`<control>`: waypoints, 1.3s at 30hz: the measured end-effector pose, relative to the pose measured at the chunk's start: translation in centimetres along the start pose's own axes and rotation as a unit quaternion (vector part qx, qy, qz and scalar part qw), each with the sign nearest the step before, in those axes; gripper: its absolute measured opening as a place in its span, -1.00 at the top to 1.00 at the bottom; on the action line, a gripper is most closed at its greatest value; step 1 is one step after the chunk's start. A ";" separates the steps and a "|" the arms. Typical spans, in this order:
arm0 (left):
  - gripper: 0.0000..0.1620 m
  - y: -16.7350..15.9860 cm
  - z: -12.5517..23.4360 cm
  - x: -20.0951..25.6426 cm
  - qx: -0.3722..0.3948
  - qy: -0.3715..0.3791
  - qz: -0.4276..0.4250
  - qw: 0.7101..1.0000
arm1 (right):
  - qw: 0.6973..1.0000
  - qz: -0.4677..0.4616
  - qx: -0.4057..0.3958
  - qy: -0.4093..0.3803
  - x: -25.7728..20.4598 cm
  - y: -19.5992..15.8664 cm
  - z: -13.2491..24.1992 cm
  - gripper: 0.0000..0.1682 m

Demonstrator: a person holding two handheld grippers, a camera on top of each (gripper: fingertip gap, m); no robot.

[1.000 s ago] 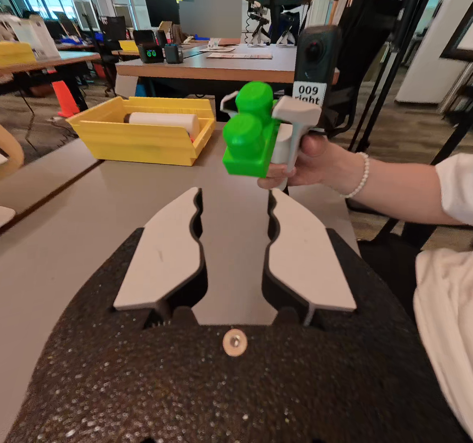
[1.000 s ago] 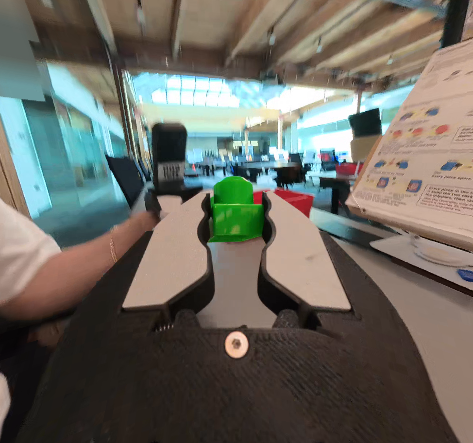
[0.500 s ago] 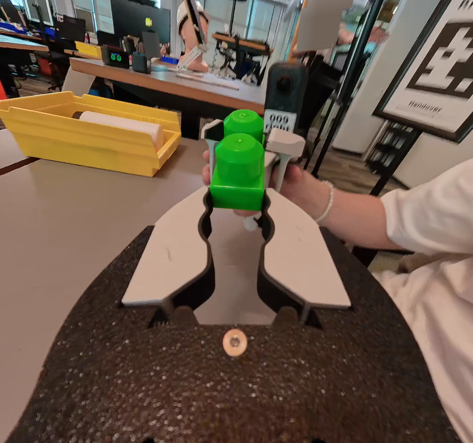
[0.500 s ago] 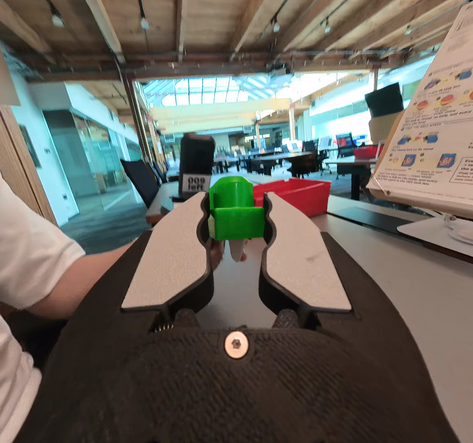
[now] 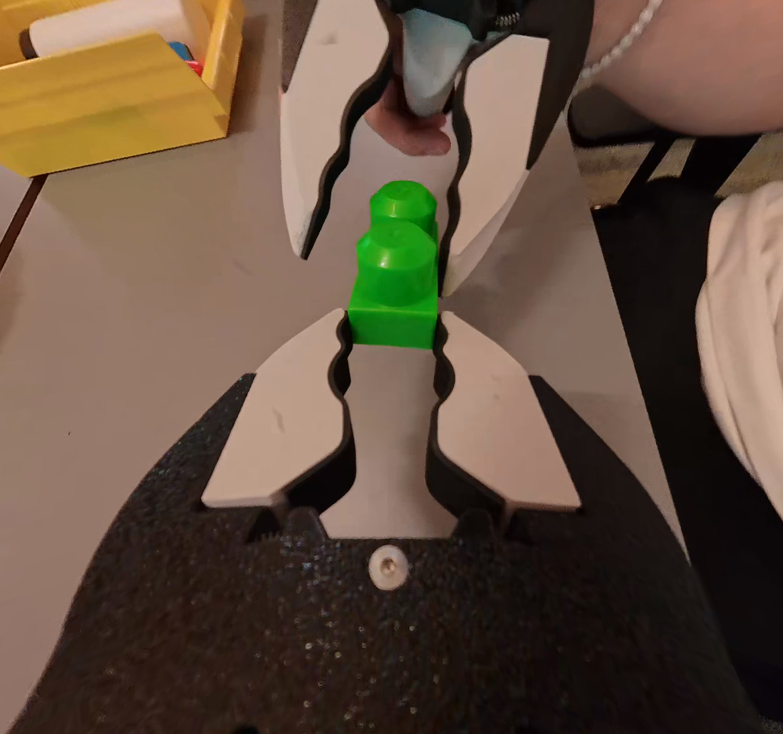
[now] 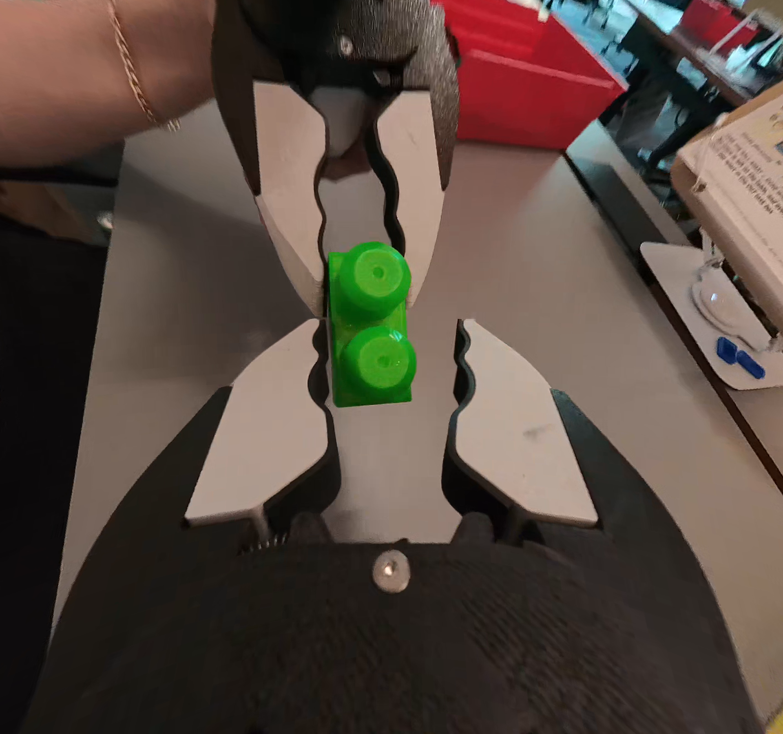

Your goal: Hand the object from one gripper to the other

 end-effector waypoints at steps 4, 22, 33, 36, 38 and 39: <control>0.56 -0.1 -1.0 0.5 -0.018 0.002 -0.032 0.999 | 0.997 0.015 -0.069 0.023 -1.1 -1.4 0.0 0.40; 0.17 1.0 0.4 -5.4 0.087 0.151 0.102 0.979 | 0.938 -0.137 -0.194 -0.251 12.8 -6.6 10.4 0.58; 0.26 -0.4 2.9 -8.4 0.103 0.209 0.159 0.959 | 0.812 -0.400 -0.236 -0.353 33.6 -21.0 13.7 0.58; 0.29 -0.8 3.3 -8.8 0.113 0.209 0.183 0.954 | 0.791 -0.407 -0.298 -0.345 33.6 -24.6 11.7 0.57; 0.29 -0.8 3.3 -8.7 0.118 0.201 0.186 0.954 | 0.776 -0.412 -0.311 -0.363 34.1 -26.0 11.4 0.57; 0.30 -0.8 3.4 -8.7 0.118 0.202 0.185 0.955 | 0.773 -0.427 -0.291 -0.367 34.6 -25.9 11.3 0.57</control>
Point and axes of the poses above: each gripper's, where its closed fingertips meet, z back along the fingers, y out of its top, x = y × z across the jaws, the point moved 1 cm from there along z, back along the fingers, and after that the axes turned 4 degrees about z, right-handed, at the moved point
